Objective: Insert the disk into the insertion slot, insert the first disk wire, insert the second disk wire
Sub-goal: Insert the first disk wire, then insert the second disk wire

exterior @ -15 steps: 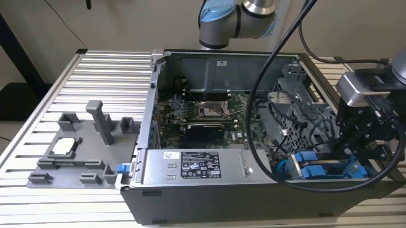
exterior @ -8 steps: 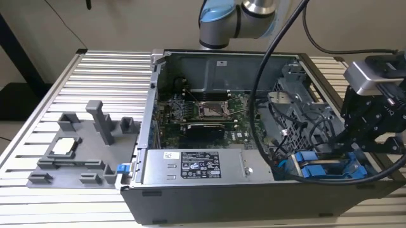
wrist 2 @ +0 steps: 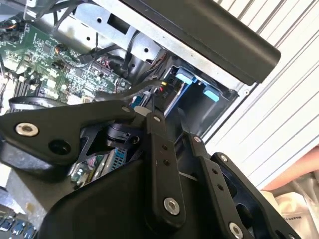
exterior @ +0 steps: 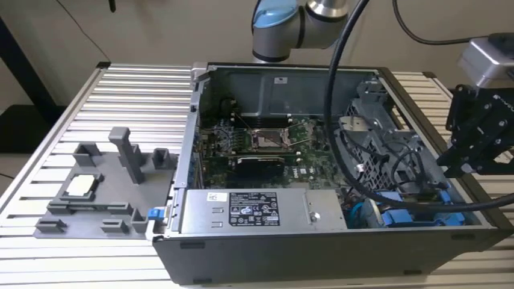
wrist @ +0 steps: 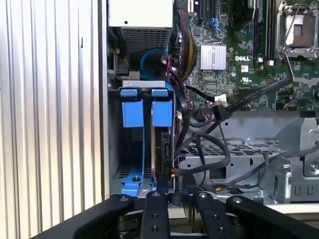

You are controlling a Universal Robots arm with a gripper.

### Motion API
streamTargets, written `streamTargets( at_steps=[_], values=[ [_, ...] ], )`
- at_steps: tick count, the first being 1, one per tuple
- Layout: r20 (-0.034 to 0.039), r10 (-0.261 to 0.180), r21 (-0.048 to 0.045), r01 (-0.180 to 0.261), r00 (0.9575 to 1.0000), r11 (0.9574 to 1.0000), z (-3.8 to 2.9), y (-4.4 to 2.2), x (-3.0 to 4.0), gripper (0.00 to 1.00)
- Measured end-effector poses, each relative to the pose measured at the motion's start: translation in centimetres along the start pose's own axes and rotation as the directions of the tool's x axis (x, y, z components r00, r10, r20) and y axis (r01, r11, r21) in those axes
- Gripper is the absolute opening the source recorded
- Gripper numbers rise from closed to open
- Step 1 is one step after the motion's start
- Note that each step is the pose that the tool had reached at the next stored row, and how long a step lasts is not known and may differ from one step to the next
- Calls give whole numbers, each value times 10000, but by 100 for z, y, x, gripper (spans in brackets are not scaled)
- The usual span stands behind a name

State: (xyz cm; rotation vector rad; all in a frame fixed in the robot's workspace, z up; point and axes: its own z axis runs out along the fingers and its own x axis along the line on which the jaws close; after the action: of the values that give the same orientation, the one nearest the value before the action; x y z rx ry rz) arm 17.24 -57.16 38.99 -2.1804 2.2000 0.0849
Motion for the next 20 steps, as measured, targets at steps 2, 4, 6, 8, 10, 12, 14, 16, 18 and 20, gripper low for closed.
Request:
streamTargets(
  at_steps=[2, 4, 6, 8, 10, 12, 14, 16, 18, 20],
  values=[
    [2, 0, 0, 0, 10000, 10000, -36, 2, -3, 27],
    [2, 1, 0, -1, 10000, 10000, -36, 2, -2, 27],
    [1, 1, 0, -1, 10000, 10000, -37, 2, -3, 27],
    [-2, 1, 0, -1, 10000, 10000, -36, 4, -25, 27],
    [0, 1, 0, -1, 10000, 10000, -32, 11, -71, 27],
    [-1, 1, 1, -1, 10000, 10000, -27, 23, -129, 27],
    [1, 0, 0, 0, 10000, 10000, -21, 48, -182, 27],
    [0, 1, 5, -1, 10000, 10000, -13, 99, -214, 27],
    [-3, 1, 17, -1, 10000, 10000, -2, 166, -227, 27],
    [-5, -4, 49, 4, 10000, 10000, 11, 251, -233, 27]
  ],
)
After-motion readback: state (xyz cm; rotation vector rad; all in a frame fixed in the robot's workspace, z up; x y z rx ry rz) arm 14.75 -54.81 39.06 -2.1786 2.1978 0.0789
